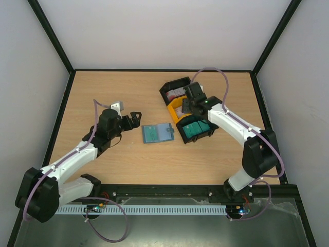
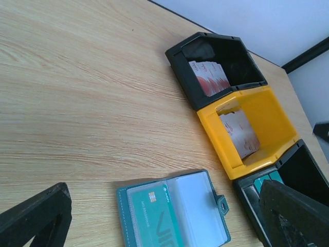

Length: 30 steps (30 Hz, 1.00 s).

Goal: Put the credit cards into the card holder
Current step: Insert the credit card into the card holder, then pick up the credit card from the storage box.

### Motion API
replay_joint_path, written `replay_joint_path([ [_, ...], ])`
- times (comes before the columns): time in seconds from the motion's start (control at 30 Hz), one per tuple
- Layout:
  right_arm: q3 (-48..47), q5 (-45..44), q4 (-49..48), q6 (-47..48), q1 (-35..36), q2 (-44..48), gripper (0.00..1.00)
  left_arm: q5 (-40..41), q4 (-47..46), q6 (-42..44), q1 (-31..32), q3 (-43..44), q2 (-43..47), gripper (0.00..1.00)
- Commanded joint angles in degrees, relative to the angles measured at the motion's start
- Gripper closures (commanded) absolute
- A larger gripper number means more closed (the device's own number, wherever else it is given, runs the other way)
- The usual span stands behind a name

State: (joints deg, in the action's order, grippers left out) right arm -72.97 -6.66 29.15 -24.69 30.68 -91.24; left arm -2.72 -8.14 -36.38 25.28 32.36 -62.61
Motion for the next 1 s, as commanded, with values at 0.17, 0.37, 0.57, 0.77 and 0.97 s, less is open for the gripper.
replay_joint_path([
  [0.17,8.0,1.6,6.6,-3.6,-0.6,-0.4,0.61,-20.5,-15.0,-1.0,1.0,-1.5,-6.2,0.00],
  [0.37,8.3,3.0,5.0,-2.6,-1.4,-4.8,0.54,-22.4,-22.4,-5.8,9.6,0.2,-15.8,0.04],
  [0.57,8.2,7.6,2.7,-1.4,-3.3,-9.3,0.55,-21.0,-26.3,-9.5,16.1,3.9,-26.6,0.21],
  [0.77,10.1,9.8,1.1,-1.6,-4.2,-11.1,0.55,-23.6,-27.1,-9.1,17.1,9.7,-35.2,0.46],
  [0.97,11.4,12.0,0.6,-1.6,-4.3,-11.2,0.60,-22.2,-24.3,-8.1,18.8,14.9,-42.1,0.57],
])
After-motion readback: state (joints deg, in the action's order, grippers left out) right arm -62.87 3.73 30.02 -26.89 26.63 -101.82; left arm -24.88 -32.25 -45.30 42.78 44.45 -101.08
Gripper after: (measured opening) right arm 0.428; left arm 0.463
